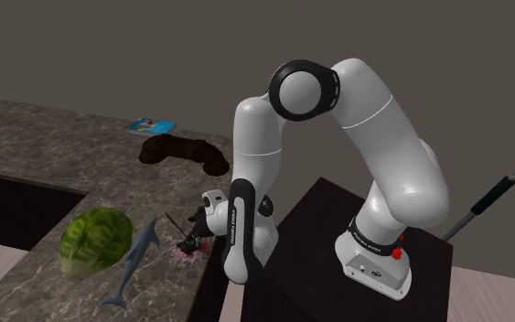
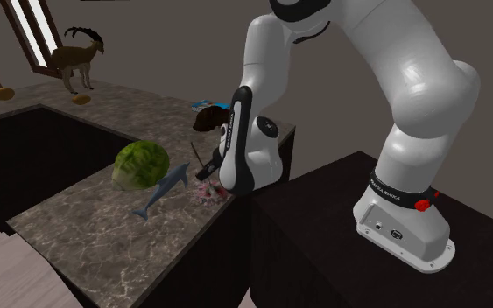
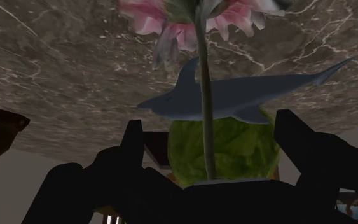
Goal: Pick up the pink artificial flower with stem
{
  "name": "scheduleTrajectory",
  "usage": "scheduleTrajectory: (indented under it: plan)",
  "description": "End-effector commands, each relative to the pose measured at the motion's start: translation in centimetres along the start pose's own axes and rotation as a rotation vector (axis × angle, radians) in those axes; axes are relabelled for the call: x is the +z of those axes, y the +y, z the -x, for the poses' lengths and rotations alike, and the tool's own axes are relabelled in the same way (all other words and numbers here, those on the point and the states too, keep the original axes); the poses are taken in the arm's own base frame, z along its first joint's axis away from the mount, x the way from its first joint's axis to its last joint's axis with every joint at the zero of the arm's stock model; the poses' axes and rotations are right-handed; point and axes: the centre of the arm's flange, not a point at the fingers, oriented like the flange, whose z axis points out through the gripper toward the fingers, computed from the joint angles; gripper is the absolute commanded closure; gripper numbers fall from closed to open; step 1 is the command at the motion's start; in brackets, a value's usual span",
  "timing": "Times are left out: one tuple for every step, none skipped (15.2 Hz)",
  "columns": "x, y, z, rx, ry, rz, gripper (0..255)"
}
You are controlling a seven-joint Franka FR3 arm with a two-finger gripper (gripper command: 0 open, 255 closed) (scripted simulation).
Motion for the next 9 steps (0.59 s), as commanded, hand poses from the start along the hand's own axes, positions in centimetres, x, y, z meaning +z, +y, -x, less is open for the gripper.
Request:
scheduleTrajectory:
  plan:
    - [0.55, -0.04, 0.59, 0.000, 0.001, 0.000, 0]
    - [0.55, -0.04, 0.59, 0.000, 0.001, 0.000, 0]
    - [0.60, 0.04, 0.59, 0.000, 0.001, 0.000, 255]
    - [0.60, 0.03, 0.59, 0.000, 0.001, 0.000, 255]
    - [0.61, 0.02, 0.59, 0.000, 0.001, 0.000, 255]
    - [0.61, 0.01, 0.59, 0.000, 0.001, 0.000, 255]
    - [0.61, 0.01, 0.59, 0.000, 0.001, 0.000, 255]
    - [0.61, 0.00, 0.59, 0.000, 0.001, 0.000, 255]
    - [0.61, 0.00, 0.59, 0.000, 0.001, 0.000, 255]
